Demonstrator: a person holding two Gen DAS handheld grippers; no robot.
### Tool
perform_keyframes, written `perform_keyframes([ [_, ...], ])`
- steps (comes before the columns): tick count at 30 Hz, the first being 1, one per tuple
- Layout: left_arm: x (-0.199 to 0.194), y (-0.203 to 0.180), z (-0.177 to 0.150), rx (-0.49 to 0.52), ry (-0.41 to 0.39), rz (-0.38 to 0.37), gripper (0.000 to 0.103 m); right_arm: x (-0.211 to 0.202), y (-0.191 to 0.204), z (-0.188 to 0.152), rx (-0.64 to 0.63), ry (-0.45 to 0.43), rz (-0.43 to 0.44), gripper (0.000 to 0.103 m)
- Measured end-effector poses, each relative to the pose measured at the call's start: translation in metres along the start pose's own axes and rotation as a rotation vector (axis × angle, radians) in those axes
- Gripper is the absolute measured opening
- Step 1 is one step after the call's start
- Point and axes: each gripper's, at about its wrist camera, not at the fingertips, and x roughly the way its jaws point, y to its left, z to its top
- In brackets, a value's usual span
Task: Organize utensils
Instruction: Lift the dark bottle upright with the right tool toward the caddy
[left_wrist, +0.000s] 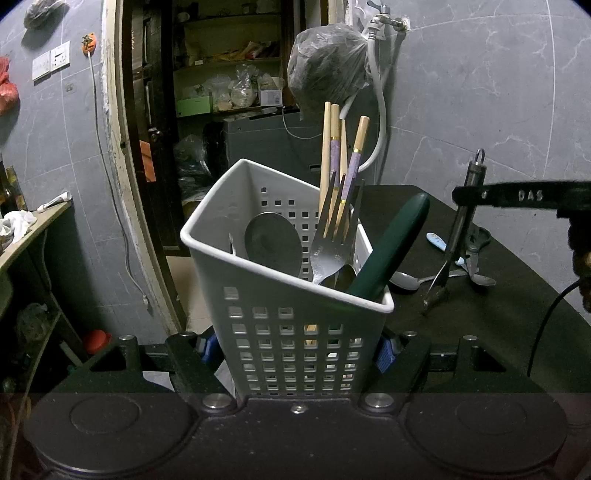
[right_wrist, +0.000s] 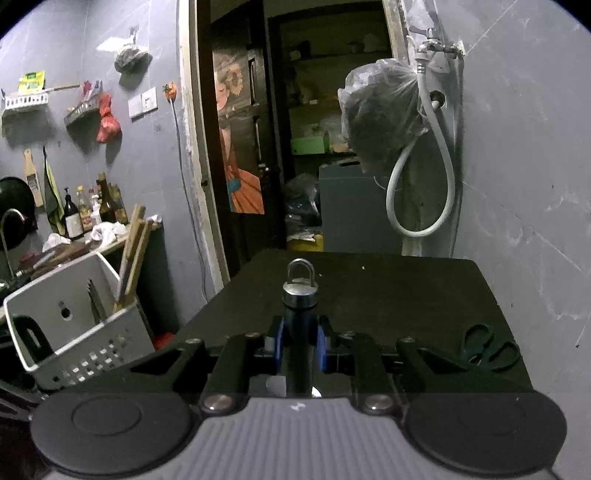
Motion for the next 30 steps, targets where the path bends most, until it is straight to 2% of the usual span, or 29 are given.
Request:
perform_keyframes([
  [4,0.000,0.001,0.000,-0.004,0.000,0.003,0.076,-0.008,0.003,0.006,0.000,-0.025,0.013,0.020],
  [8,-0.001,0.000,-0.001,-0.005,0.000,0.005,0.076,-0.018,0.007,0.030,-0.002,-0.081,0.049,0.020],
  [14,-0.001,0.000,-0.001,-0.008,0.000,0.008,0.076,-0.052,0.029,0.079,-0.067,-0.242,0.145,0.020],
  [19,-0.002,0.000,-0.002,-0.012,-0.001,0.012,0.076,-0.069,0.048,0.109,-0.116,-0.331,0.237,0.020],
  [25,-0.003,0.000,-0.002,-0.010,-0.002,0.016,0.076,-0.068,0.068,0.123,-0.135,-0.379,0.353,0.020],
  [30,-0.004,-0.001,-0.003,-0.011,-0.001,0.019,0.076,-0.057,0.083,0.121,-0.148,-0.356,0.422,0.020],
])
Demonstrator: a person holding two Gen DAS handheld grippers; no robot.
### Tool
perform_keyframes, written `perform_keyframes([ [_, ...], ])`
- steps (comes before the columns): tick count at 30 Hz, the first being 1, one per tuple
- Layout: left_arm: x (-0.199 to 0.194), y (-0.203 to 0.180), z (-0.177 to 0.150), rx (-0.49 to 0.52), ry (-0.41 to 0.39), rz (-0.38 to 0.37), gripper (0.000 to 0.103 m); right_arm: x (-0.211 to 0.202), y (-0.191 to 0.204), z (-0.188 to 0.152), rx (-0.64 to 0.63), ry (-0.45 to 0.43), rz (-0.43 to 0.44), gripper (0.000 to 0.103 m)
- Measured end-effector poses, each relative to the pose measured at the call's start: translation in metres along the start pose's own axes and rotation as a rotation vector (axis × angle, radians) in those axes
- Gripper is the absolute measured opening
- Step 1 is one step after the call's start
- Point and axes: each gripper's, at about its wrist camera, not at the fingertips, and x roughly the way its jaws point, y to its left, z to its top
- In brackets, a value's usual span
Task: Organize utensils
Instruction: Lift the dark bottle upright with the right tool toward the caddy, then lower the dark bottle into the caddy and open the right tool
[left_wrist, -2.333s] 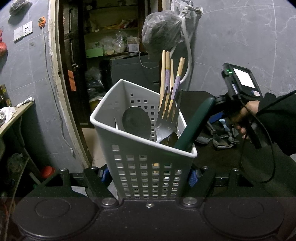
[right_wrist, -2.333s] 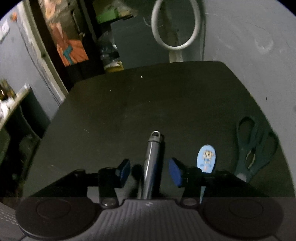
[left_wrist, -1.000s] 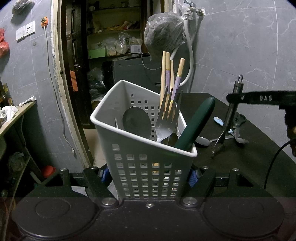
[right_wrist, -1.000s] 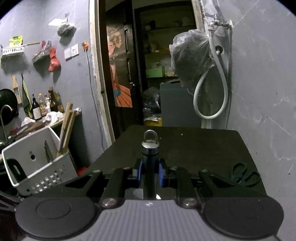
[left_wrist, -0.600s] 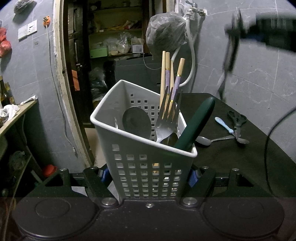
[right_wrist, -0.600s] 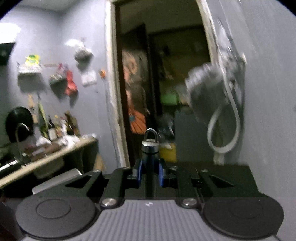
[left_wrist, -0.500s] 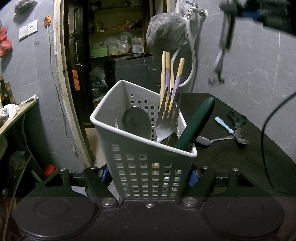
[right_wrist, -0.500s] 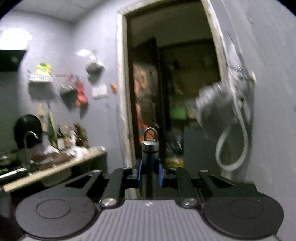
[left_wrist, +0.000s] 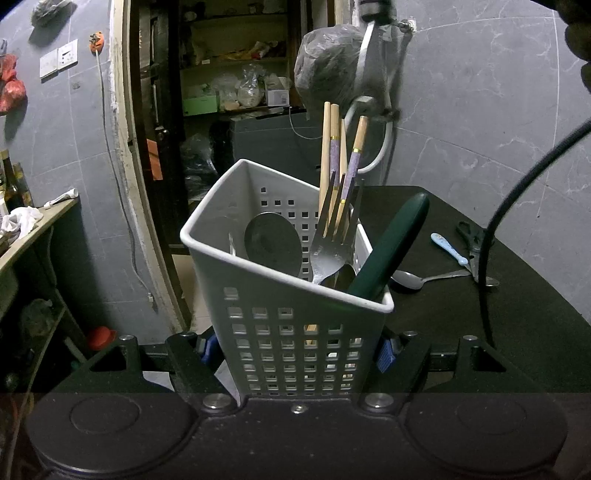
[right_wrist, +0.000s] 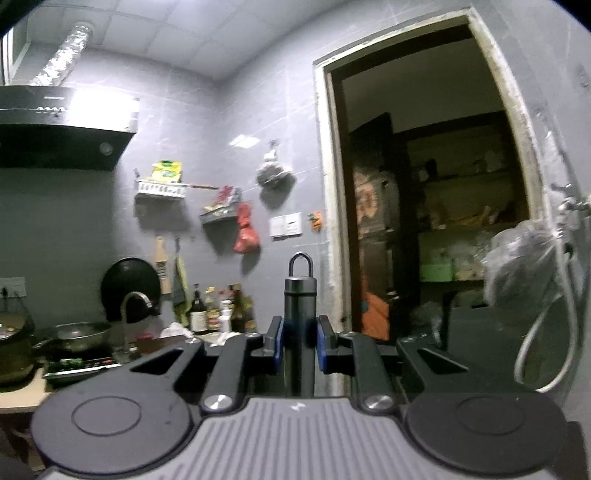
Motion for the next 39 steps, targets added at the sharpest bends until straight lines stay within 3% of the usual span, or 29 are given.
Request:
perform_keyframes([
  [10,0.000,0.000,0.000,0.004,0.000,0.001,0.076,0.030,0.011,-0.020,0.024,0.074,0.071,0.020],
  [14,-0.001,0.001,-0.001,0.003,0.000,0.001,0.076,0.034,0.012,-0.026,0.031,0.062,0.095,0.021],
  [24,-0.001,0.002,0.000,-0.001,0.001,0.000,0.076,0.041,0.026,-0.024,-0.006,0.045,0.130,0.021],
  [39,-0.001,0.001,0.000,0.003,0.002,0.002,0.076,0.056,0.024,-0.052,0.022,0.142,0.146,0.021],
])
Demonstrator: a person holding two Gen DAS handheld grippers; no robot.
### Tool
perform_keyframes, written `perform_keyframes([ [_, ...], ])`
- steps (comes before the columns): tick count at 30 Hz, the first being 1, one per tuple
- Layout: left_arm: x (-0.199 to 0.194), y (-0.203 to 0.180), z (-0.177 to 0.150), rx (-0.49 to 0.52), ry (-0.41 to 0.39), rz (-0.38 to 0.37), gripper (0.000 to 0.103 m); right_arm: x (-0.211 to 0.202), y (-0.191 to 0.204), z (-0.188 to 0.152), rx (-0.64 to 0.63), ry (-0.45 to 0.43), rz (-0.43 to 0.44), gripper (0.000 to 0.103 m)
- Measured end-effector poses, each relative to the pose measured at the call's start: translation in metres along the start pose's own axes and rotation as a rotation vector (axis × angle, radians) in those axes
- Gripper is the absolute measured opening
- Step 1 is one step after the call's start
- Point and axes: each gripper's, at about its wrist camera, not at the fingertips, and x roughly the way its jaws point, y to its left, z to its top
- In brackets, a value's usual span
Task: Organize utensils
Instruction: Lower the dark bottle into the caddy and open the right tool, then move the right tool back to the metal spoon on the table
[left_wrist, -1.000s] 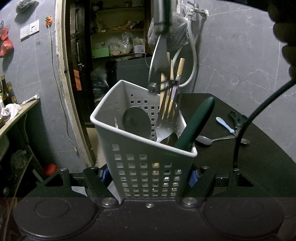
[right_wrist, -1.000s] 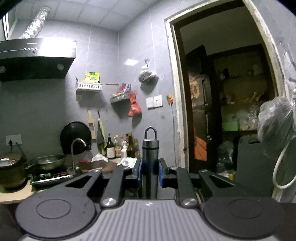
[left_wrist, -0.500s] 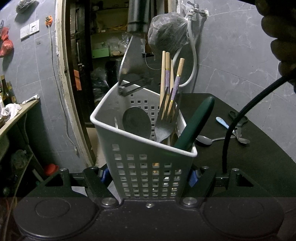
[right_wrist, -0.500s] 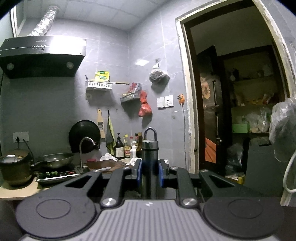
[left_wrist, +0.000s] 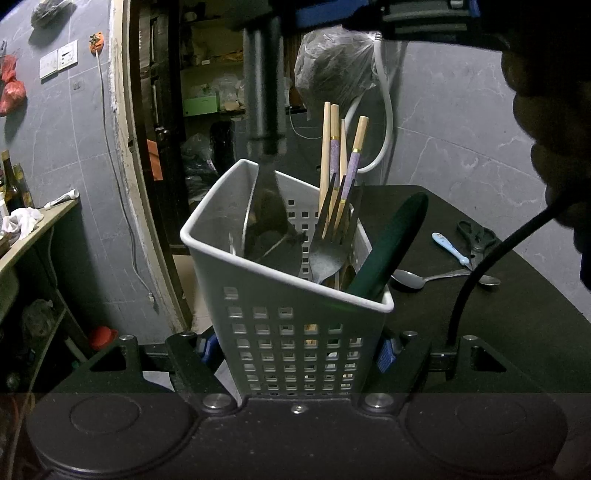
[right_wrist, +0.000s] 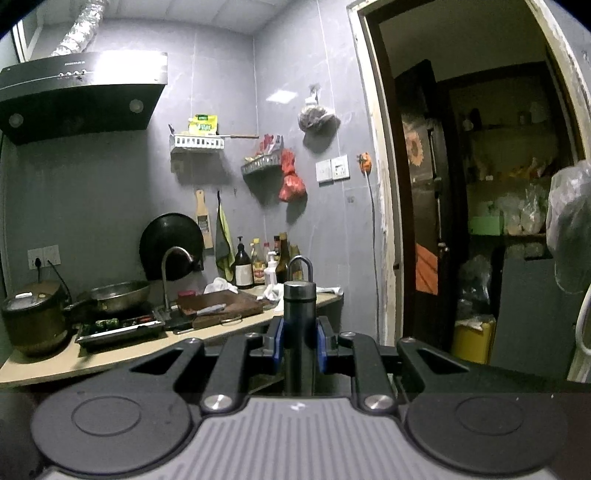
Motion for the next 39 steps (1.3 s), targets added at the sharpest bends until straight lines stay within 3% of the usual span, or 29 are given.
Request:
perform_keyframes([
  [7,0.001,0.000,0.000,-0.001,-0.001,0.002,0.076,0.005,-0.002,-0.012,0.016,0.043,0.013,0.022],
  [9,0.001,0.000,0.000,-0.002,0.000,0.005,0.076,0.003,-0.003,-0.014,0.019,0.048,0.016,0.032],
  [11,0.001,-0.001,0.000,0.000,0.000,0.006,0.076,0.000,-0.004,-0.016,0.021,0.049,0.008,0.052],
  [15,0.001,-0.002,0.000,0.002,-0.001,0.007,0.076,-0.011,-0.009,-0.018,0.046,0.039,-0.004,0.069],
  [17,0.001,-0.003,-0.001,0.004,-0.001,0.007,0.077,-0.019,-0.014,-0.019,0.058,0.024,-0.036,0.090],
  [20,0.001,-0.004,0.000,0.007,0.001,0.008,0.077,-0.036,-0.027,-0.023,0.070,-0.005,-0.121,0.100],
  [27,0.001,-0.004,0.000,0.010,0.003,0.010,0.077,-0.060,-0.093,-0.053,0.155,0.080,-0.402,0.103],
  [31,0.002,-0.005,0.001,0.010,0.006,0.011,0.077,-0.058,-0.140,-0.085,0.197,0.216,-0.513,0.103],
  [35,0.002,-0.005,0.001,0.010,0.009,0.013,0.077,-0.043,-0.178,-0.116,0.279,0.365,-0.574,0.103],
  [39,0.002,-0.006,0.001,0.012,0.010,0.016,0.077,-0.037,-0.184,-0.139,0.303,0.412,-0.522,0.103],
])
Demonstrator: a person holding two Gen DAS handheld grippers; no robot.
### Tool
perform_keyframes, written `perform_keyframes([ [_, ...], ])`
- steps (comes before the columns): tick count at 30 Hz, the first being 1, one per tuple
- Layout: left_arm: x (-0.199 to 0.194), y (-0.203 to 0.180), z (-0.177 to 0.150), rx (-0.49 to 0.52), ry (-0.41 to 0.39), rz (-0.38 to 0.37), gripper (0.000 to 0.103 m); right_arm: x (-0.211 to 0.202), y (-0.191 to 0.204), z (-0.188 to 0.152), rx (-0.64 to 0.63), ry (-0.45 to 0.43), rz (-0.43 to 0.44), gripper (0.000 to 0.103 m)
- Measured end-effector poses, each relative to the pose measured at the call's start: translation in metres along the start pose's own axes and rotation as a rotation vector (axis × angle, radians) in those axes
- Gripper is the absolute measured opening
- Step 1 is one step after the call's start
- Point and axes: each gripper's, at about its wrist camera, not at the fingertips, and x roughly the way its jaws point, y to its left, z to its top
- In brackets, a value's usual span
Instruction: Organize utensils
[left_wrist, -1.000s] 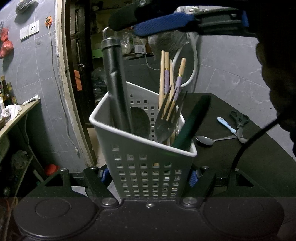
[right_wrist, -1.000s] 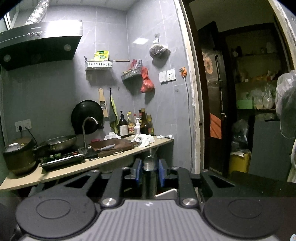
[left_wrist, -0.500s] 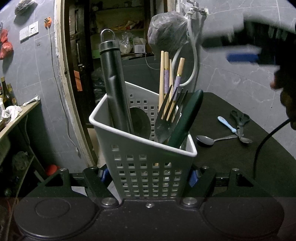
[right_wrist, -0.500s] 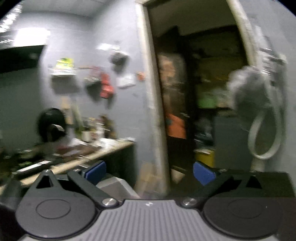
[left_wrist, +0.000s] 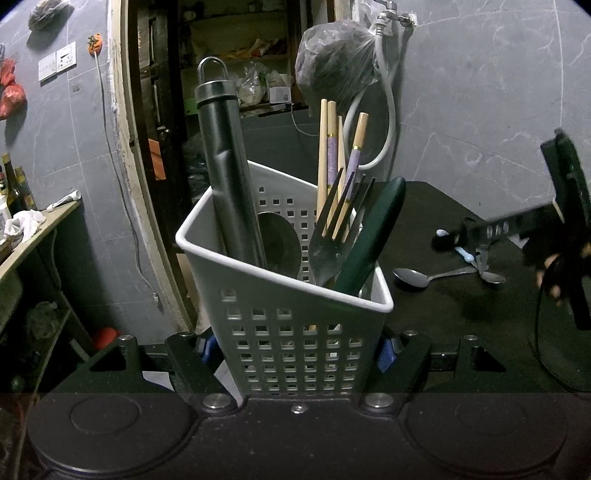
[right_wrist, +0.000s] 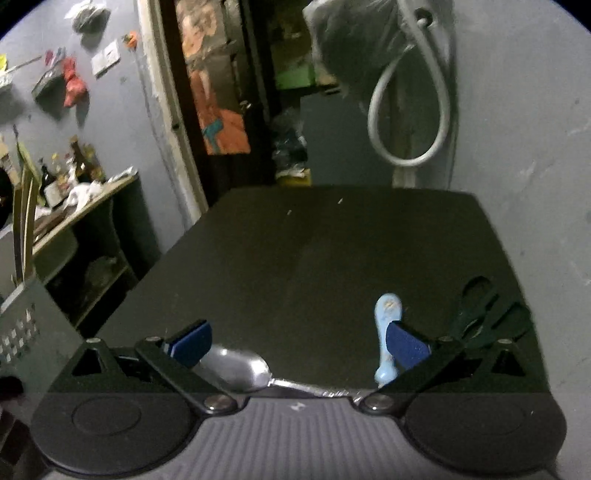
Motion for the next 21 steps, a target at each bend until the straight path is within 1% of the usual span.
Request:
perform_keyframes([
  [5,0.000,0.000,0.000,0.000,0.002,0.002,0.077,0.019,0.019,-0.015,-0.077,0.046,0.100,0.103],
  [9,0.000,-0.001,0.000,0.000,0.003,0.003,0.077,0.032,0.029,-0.012,-0.096,0.062,0.138,0.103],
  [11,0.000,0.000,0.000,0.000,0.002,0.003,0.077,0.041,0.029,-0.010,-0.111,0.091,0.138,0.099],
  [16,0.000,0.000,0.000,0.000,0.002,0.003,0.077,0.047,0.041,-0.011,-0.183,0.124,0.137,0.094],
  [19,0.000,-0.001,0.000,0.001,0.002,0.002,0.077,0.048,0.043,-0.015,-0.177,0.133,0.134,0.092],
  [21,0.000,-0.001,0.000,0.001,0.002,0.002,0.077,0.048,0.044,-0.017,-0.182,0.119,0.128,0.091],
])
